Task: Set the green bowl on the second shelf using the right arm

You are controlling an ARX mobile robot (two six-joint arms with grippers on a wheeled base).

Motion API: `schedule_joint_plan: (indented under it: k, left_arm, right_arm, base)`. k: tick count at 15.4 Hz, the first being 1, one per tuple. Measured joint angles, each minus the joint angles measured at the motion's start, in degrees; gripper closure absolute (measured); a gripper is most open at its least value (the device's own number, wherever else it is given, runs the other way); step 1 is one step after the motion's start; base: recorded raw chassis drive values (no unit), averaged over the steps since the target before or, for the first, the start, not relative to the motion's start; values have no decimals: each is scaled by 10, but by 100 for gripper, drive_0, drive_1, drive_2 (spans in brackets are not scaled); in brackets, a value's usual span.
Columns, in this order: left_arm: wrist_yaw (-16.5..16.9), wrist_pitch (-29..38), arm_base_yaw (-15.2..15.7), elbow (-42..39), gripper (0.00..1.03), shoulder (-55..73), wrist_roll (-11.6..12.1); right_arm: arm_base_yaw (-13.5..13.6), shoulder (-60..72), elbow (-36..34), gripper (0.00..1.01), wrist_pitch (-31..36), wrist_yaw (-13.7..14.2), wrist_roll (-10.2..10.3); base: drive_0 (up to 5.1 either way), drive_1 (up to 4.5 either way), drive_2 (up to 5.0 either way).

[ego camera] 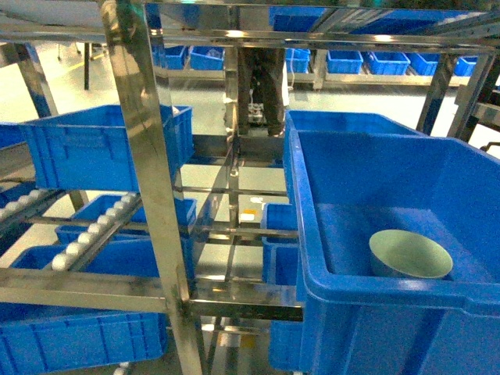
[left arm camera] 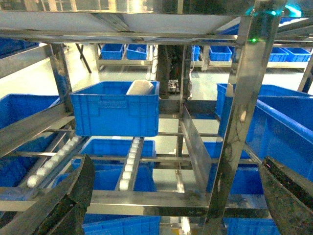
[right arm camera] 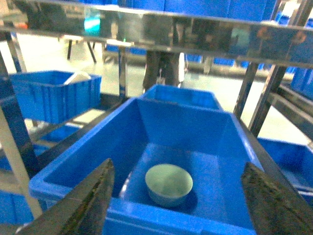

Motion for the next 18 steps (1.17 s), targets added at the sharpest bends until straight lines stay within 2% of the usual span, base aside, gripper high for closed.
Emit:
schedule_joint_plan:
  k: [1, 2, 3, 4, 6, 7, 16, 17, 18]
  left_arm:
    - [1, 1, 0, 0, 5, 0, 0]
    - [1, 2, 0, 0, 5, 0, 0]
    - [1, 1, 0, 0, 5, 0, 0]
    - [0, 1, 0, 0, 5, 0, 0]
    - [1, 1, 0, 0, 5, 0, 0]
    - [1, 1, 0, 0, 5, 0, 0]
    - [1, 1, 0, 0, 5, 0, 0]
    - [1, 1, 0, 0, 5, 0, 0]
    - [1, 1, 0, 0, 5, 0, 0]
  right_arm:
    - [-1, -7, -10, 36, 19, 46, 6]
    - [-6, -9, -15, 45, 19, 62, 13]
    - [-7, -47, -22, 60, -33, 61, 16]
    - [-7, -79, -35, 69, -48, 61, 17]
    - [-7, -94, -41, 97, -38, 62, 17]
    - [-7, -95, -47, 99, -38, 61, 19]
    - [-7, -131, -82, 99, -34, 62, 20]
    - [-7, -131, -82, 98, -35, 62, 20]
    - [-7, -131, -82, 88, -35, 61, 20]
  base:
    - [0, 0, 0]
    - [0, 0, 0]
    - [0, 0, 0]
    - [0, 0, 0]
    - [0, 0, 0]
    - [0, 0, 0]
    - [0, 0, 0]
    - [0, 0, 0]
    - [0, 0, 0]
